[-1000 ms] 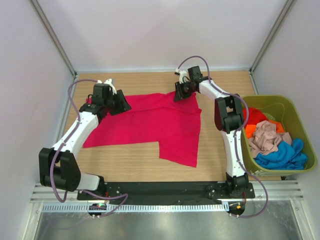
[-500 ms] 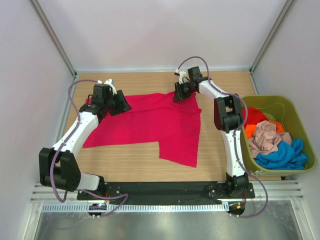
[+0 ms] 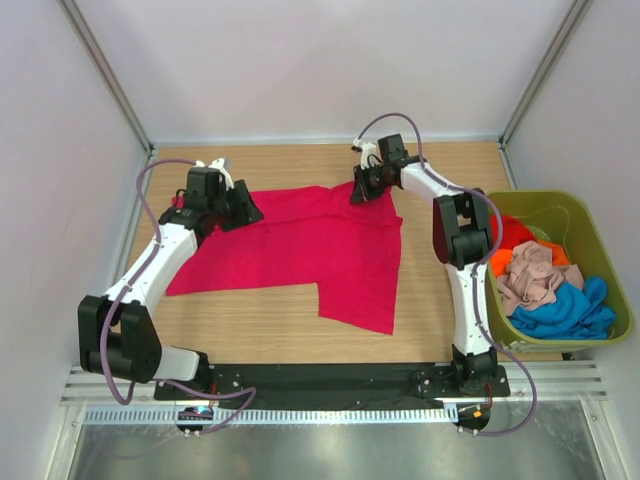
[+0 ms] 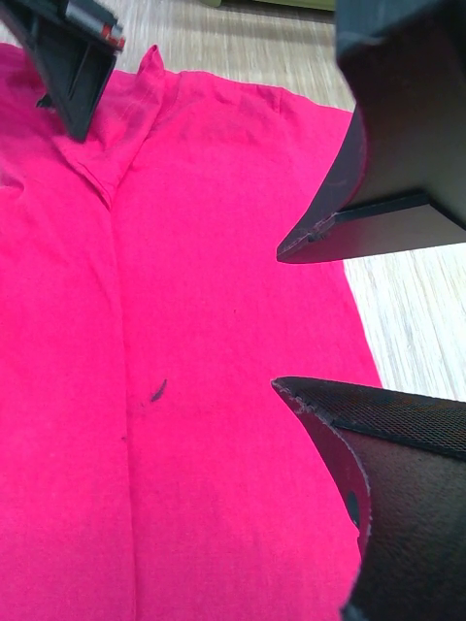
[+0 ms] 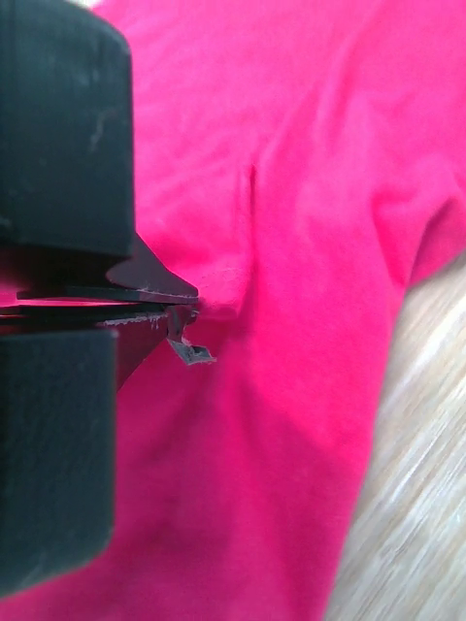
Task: Fold and stack the t-shirts
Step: Fold the tshirt
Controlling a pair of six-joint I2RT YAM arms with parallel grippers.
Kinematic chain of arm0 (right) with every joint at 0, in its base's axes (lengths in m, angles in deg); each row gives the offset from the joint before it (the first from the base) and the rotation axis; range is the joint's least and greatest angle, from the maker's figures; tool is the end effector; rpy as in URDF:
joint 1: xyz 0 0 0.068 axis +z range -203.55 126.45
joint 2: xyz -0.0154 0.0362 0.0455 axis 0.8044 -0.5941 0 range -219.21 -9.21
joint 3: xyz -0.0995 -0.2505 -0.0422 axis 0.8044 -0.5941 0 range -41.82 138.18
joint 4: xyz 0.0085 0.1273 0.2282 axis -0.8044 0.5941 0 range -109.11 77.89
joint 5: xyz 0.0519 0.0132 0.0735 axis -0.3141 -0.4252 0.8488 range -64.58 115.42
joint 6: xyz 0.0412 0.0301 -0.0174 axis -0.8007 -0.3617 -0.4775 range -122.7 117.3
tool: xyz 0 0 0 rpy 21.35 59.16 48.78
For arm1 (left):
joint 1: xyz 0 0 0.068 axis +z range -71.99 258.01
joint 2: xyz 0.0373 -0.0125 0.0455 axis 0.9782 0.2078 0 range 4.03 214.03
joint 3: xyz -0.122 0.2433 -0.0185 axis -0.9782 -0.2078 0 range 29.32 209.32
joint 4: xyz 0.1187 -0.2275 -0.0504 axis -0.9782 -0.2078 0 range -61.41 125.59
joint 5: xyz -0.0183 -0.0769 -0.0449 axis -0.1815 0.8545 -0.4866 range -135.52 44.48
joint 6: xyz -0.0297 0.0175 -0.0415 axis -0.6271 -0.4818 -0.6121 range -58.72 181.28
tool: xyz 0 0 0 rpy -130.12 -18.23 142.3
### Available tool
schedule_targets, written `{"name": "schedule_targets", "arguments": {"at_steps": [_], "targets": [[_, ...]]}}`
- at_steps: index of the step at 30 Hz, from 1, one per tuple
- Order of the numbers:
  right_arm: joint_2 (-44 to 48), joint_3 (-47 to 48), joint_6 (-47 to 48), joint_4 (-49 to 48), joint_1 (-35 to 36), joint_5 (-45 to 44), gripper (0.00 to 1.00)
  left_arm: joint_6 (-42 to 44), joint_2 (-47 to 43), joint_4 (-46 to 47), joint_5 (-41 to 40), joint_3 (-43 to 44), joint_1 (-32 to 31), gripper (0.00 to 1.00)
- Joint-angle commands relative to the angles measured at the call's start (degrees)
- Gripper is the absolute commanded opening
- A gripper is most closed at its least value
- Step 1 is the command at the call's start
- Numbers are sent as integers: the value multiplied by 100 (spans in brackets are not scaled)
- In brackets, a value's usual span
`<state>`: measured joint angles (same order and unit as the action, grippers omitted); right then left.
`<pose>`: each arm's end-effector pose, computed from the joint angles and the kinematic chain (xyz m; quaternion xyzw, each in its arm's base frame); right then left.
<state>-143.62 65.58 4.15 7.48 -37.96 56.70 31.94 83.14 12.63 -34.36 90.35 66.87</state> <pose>0.4884 0.1555 0.1601 -0.2606 0.8809 0.2782 0.2803 0.2968 -0.0654 0.2823 -0.1035 0.9008 -0.2257 0.3563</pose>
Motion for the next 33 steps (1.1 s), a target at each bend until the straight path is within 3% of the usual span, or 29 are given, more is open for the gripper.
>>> {"name": "schedule_targets", "arguments": {"at_steps": [1,16,23,25,33], "targets": [[995,-315,-105,-460,31,-97,1,69,-107,143,123,-30,-11,52],[1839,-1783,-342,-980,462,-544,1,-1,43,222,299,-39,-20,53],[1190,-871,-299,-657,427,-633,35,8,-19,187,282,-109,-64,53],[873,-466,-211,-472,392,-607,40,16,16,187,290,-101,-73,53],[-50,711,-17,145,163,-35,44,69,61,152,299,-83,-82,54]]}}
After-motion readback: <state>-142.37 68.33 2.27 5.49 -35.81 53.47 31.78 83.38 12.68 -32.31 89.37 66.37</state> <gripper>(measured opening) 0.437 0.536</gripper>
